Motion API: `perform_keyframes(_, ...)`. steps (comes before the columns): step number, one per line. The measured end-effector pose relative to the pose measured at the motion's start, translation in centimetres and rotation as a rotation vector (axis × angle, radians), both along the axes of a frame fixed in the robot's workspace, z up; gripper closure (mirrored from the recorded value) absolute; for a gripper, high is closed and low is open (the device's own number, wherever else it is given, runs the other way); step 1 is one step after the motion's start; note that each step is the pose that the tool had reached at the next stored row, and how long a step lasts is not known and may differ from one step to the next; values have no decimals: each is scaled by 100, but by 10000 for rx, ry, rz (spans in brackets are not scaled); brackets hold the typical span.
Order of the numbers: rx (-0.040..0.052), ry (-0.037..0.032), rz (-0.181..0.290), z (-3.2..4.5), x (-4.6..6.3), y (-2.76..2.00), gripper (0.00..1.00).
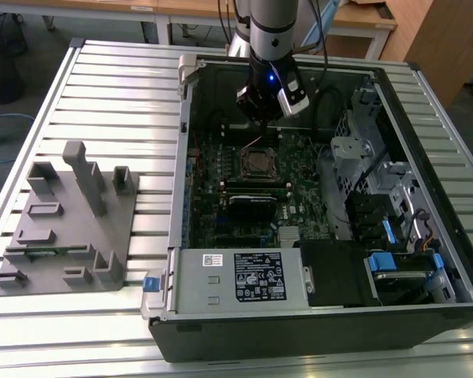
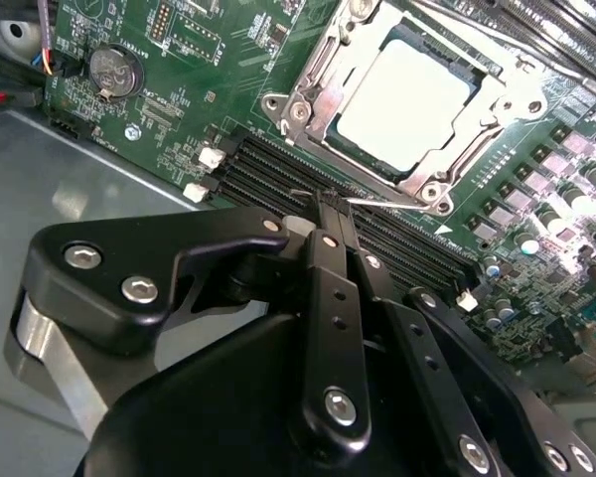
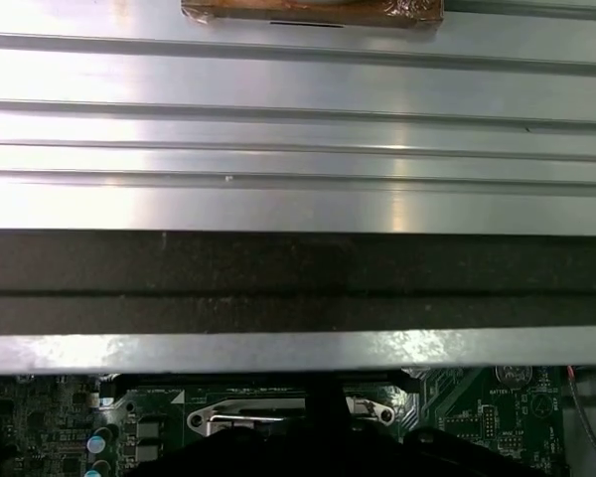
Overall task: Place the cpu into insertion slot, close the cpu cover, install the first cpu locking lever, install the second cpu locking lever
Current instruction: 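Install the first cpu locking lever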
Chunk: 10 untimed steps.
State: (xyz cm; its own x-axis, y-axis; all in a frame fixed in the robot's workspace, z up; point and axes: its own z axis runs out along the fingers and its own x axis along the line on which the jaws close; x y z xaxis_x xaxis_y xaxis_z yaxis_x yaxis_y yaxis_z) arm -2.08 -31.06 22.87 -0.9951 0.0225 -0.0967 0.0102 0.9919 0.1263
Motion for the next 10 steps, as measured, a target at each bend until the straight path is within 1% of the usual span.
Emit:
perform_keyframes(5,9,-112,-1,-22,-3,-37,89)
perform_keyframes(10,10,-158,2,-36,-9,-36,89)
